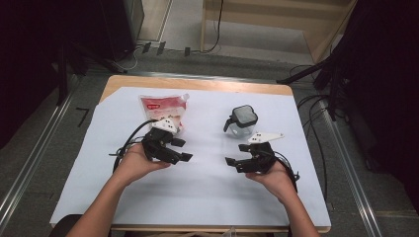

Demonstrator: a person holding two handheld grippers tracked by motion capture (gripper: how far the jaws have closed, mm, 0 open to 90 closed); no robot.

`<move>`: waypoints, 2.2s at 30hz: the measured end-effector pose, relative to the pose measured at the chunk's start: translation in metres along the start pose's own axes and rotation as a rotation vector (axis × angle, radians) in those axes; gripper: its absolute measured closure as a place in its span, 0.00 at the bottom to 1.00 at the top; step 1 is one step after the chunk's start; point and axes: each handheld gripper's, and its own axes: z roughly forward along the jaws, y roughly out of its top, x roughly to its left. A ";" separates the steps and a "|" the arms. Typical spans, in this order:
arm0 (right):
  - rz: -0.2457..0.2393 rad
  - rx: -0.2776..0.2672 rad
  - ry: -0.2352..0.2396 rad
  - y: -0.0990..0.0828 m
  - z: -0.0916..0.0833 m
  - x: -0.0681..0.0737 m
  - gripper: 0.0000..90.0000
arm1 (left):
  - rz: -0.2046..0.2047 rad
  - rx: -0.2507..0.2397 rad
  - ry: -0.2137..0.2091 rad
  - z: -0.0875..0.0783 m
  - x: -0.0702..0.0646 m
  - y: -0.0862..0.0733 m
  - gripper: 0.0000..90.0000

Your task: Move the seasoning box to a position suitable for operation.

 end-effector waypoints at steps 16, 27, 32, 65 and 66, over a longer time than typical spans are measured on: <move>-0.024 0.008 0.048 -0.001 0.001 0.002 0.43 | 0.015 0.031 -0.019 0.001 0.001 -0.004 0.34; -0.015 0.008 0.027 0.000 0.001 -0.002 0.40 | 0.013 0.003 -0.025 -0.007 0.000 -0.005 0.36; -0.017 0.004 0.013 0.000 -0.001 -0.003 0.38 | -0.005 -0.004 -0.066 -0.009 -0.002 -0.002 0.35; 0.123 -0.078 -0.148 0.001 -0.007 -0.048 0.32 | 0.003 0.040 -0.019 -0.019 -0.006 -0.003 0.41; 0.121 -0.074 -0.161 0.001 -0.006 -0.051 0.32 | 0.010 0.039 -0.019 -0.019 -0.006 -0.003 0.41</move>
